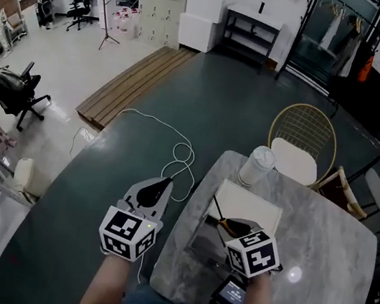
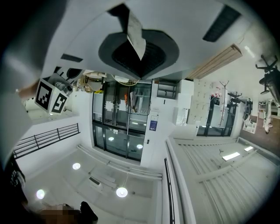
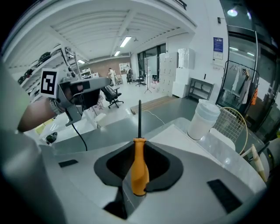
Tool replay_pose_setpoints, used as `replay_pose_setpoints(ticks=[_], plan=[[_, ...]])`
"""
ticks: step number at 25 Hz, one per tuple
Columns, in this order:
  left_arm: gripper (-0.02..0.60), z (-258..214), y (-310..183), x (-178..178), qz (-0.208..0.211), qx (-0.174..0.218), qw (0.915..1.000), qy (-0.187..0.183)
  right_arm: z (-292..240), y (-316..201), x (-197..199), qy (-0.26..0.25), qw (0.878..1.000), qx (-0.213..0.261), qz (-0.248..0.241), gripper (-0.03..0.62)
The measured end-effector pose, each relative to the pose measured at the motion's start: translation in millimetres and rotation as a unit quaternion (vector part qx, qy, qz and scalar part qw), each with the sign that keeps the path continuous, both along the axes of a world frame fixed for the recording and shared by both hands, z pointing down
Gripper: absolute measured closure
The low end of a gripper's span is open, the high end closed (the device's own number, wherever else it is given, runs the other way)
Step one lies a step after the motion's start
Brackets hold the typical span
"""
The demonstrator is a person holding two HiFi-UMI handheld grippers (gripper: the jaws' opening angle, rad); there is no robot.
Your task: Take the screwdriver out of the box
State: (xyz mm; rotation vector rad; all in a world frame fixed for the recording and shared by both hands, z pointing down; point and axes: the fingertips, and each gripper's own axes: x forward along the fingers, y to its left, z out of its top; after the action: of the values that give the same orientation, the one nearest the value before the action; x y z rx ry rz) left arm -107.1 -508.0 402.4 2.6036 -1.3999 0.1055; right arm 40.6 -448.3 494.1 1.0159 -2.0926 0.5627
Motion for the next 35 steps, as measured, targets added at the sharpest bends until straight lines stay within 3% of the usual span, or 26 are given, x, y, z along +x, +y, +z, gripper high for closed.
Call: replay_pose_setpoints(ticks=[7, 12, 15, 21, 24, 35], plan=[[0.569, -27.1, -10.4, 21.0, 0.022, 0.036, 0.9991, 0.005, -36.4, -14.6, 13.7, -0.03, 0.998, 0.056, 0.025, 0.507], [0.569, -45.6, -13.9, 31.7, 0.04, 0.058, 0.9975, 0.009, -72.9, -21.8, 14.6, -0.059, 0.986, 0.152, 0.036, 0.507], [0.569, -52.7, -16.1, 38.3, 0.046, 0.07, 0.9964, 0.013, -101.4, -24.2, 16.9, -0.079, 0.967, 0.241, 0.037, 0.507], [0.569, -60.8, -18.2, 44.4, 0.044, 0.087, 0.9947, 0.031, -148.5, -15.5, 20.8, -0.178, 0.907, 0.379, 0.055, 0.507], [0.569, -62.5, -14.1, 52.3, 0.052, 0.085, 0.9945, 0.031, -158.9, -10.7, 31.1, -0.184, 0.897, 0.396, 0.071, 0.507], [0.569, -78.9, 4.6, 68.9, 0.058, 0.106, 0.9926, 0.016, -168.9, 12.9, 102.0, -0.134, 0.896, 0.403, 0.128, 0.507]])
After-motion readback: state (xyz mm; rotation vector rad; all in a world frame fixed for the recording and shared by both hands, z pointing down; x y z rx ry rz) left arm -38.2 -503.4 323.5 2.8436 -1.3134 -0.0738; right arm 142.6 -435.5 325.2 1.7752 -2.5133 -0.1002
